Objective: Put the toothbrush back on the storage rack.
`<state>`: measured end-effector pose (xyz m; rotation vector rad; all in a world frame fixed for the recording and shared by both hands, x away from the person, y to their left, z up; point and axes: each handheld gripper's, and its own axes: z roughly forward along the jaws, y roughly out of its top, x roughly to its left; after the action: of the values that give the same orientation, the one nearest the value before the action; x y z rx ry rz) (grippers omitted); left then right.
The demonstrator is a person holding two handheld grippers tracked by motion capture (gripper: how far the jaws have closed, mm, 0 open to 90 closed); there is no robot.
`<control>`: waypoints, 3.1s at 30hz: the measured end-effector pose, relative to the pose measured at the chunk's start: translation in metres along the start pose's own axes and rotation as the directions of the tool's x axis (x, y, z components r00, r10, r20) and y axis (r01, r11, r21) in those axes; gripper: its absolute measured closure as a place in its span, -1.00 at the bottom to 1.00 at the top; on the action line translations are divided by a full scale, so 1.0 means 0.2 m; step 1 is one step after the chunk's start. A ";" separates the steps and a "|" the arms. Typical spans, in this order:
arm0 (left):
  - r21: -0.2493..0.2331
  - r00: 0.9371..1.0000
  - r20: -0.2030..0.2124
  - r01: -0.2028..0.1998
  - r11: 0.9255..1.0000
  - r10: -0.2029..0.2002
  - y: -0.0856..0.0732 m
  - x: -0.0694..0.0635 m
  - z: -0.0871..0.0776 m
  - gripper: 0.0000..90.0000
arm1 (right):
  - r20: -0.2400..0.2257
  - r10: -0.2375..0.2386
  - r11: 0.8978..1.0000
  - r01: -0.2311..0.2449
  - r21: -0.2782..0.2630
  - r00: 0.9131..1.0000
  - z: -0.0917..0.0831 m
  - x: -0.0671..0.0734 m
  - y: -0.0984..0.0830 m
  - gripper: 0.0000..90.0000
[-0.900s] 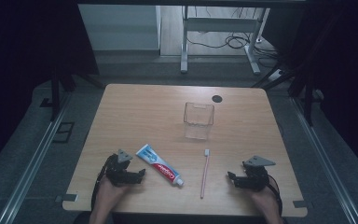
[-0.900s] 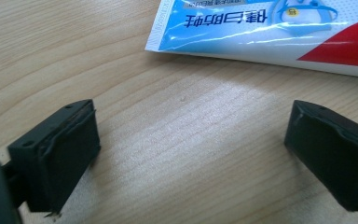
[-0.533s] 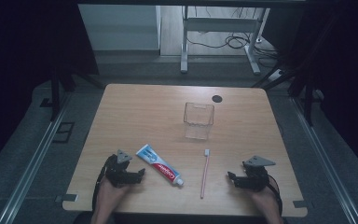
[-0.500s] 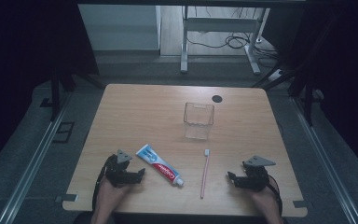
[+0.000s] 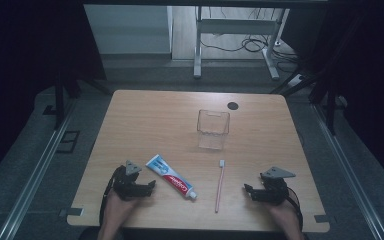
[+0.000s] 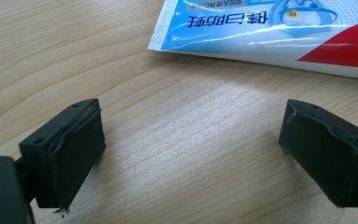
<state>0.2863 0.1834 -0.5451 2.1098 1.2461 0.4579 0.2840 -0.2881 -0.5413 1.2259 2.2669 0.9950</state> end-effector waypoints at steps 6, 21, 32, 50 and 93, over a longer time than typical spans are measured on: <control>0.000 1.000 0.000 0.000 1.000 0.000 0.00 0.00 0.00 -0.85 | 0.005 0.003 1.000 -0.003 -0.001 1.000 0.00 0.00 0.00 -0.52; 0.000 1.000 0.000 0.000 1.000 0.000 0.00 0.00 0.00 -0.85 | -0.059 0.021 1.000 -0.021 0.014 0.998 -0.03 0.02 0.03 -0.01; 0.000 1.000 0.000 -0.001 1.000 0.001 0.00 0.00 0.00 -0.85 | -0.106 0.002 1.000 -0.003 -0.009 0.994 -0.04 0.04 0.05 0.31; 0.000 1.000 -0.001 0.000 1.000 0.000 0.00 0.00 0.00 -0.86 | -0.247 -0.066 0.998 0.064 -0.016 0.967 -0.04 0.20 0.16 0.88; 0.000 1.000 0.000 -0.002 1.000 0.002 0.00 0.00 0.00 -0.86 | -0.338 -0.147 0.983 0.175 0.054 0.930 0.10 0.39 0.17 0.92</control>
<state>0.2864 0.1834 -0.5451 2.1114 1.2443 0.4586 0.2723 -0.2019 -0.5300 0.9379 2.6430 1.1252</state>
